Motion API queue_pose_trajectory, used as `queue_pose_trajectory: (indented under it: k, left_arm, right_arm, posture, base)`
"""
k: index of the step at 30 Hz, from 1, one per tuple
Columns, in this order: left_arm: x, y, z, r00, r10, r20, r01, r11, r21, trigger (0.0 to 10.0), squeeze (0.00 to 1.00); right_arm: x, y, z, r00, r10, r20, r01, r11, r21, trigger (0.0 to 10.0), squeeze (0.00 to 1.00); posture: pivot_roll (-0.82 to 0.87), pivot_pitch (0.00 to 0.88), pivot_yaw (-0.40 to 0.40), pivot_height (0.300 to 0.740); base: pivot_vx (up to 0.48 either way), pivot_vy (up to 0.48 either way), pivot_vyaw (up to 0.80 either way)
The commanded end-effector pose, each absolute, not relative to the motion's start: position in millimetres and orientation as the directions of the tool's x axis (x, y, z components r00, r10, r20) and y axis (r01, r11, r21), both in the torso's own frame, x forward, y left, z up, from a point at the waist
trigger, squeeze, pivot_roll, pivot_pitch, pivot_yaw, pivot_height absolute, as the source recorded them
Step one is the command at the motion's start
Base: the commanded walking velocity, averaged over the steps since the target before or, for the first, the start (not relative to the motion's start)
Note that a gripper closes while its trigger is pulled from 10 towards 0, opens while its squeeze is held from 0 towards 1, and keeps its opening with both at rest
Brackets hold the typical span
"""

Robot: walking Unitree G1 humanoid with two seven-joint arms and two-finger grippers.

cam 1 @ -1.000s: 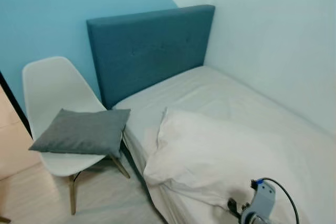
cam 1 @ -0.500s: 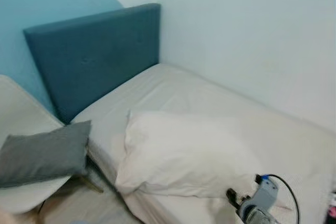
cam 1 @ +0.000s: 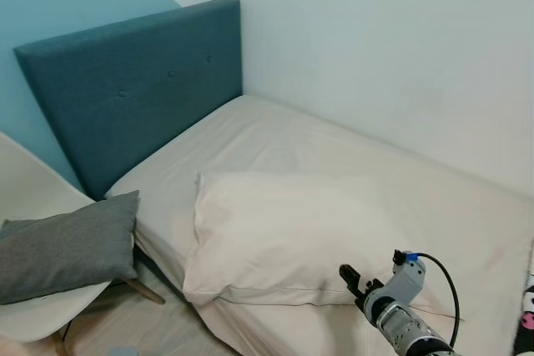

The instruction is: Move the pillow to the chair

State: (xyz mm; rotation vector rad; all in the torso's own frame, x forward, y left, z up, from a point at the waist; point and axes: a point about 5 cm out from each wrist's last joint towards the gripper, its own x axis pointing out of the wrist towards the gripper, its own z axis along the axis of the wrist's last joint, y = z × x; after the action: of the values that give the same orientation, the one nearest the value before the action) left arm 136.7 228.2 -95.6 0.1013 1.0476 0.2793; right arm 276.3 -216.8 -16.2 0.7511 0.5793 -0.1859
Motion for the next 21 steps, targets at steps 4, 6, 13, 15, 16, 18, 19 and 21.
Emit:
queue_pose_trajectory:
  k: [4, 6, 13, 15, 16, 18, 19, 21]
  left_arm:
    - [135.3, 234.5, -94.7, 0.458, 0.297, -0.838, -0.202, 0.953, 0.227, 10.0, 0.0]
    - [135.5, 234.7, -94.6, 0.458, 0.298, -0.837, -0.204, 0.952, 0.227, 10.0, 0.0]
    - [133.6, 237.2, -94.7, 0.454, 0.304, -0.838, -0.211, 0.95, 0.23, 10.0, 0.0]
    - [132.8, 238.1, -94.7, 0.451, 0.306, -0.838, -0.213, 0.949, 0.232, 10.0, 0.0]
    - [132.8, 238.1, -94.7, 0.451, 0.306, -0.838, -0.213, 0.949, 0.232, 10.0, 0.0]
    - [132.5, 238.5, -94.7, 0.45, 0.307, -0.838, -0.213, 0.949, 0.234, 10.0, 0.0]
    - [132.4, 238.7, -94.7, 0.45, 0.308, -0.838, -0.212, 0.949, 0.234, 10.0, 0.0]
    - [132.3, 239.0, -94.7, 0.451, 0.308, -0.838, -0.21, 0.949, 0.235, 10.0, 0.0]
  right_arm:
    - [276.9, -218.3, -15.9, 0.826, 0.022, -0.564, 0.396, 0.69, 0.606, 10.0, 0.0]
    - [276.4, -218.9, -16.2, 0.824, 0.019, -0.566, 0.4, 0.689, 0.605, 10.0, 0.0]
    - [272.2, -225.2, -18.0, 0.828, -0.004, -0.56, 0.435, 0.636, 0.638, 10.0, 0.0]
    - [271.3, -225.5, -18.3, 0.834, -0.004, -0.551, 0.442, 0.603, 0.664, 10.0, 0.0]
    - [271.3, -225.5, -18.3, 0.834, -0.004, -0.551, 0.442, 0.603, 0.664, 10.0, 0.0]
    - [271.2, -224.9, -18.4, 0.84, 0.0, -0.542, 0.442, 0.579, 0.685, 10.0, 0.0]
    - [271.3, -224.1, -18.3, 0.844, 0.004, -0.536, 0.44, 0.566, 0.697, 10.0, 0.0]
    - [271.7, -222.5, -18.1, 0.852, 0.01, -0.523, 0.437, 0.536, 0.722, 10.0, 0.0]
  posture:
    - [-0.08, 0.01, -0.002, 0.69]
    - [-0.08, 0.01, -0.002, 0.685]
    - [-0.08, 0.017, 0.008, 0.66]
    - [-0.08, 0.017, 0.009, 0.65]
    - [-0.08, 0.017, 0.009, 0.65]
    - [-0.08, 0.018, 0.01, 0.64]
    - [-0.08, 0.02, 0.012, 0.635]
    - [-0.08, 0.02, 0.014, 0.625]
  base:
    - [0.0, 0.0, 0.0]
    - [0.0, 0.0, 0.0]
    - [0.0, 0.0, 0.0]
    - [0.0, 0.0, 0.0]
    - [0.0, 0.0, 0.0]
    - [0.0, 0.0, 0.0]
    - [0.0, 0.0, 0.0]
    - [0.0, 0.0, 0.0]
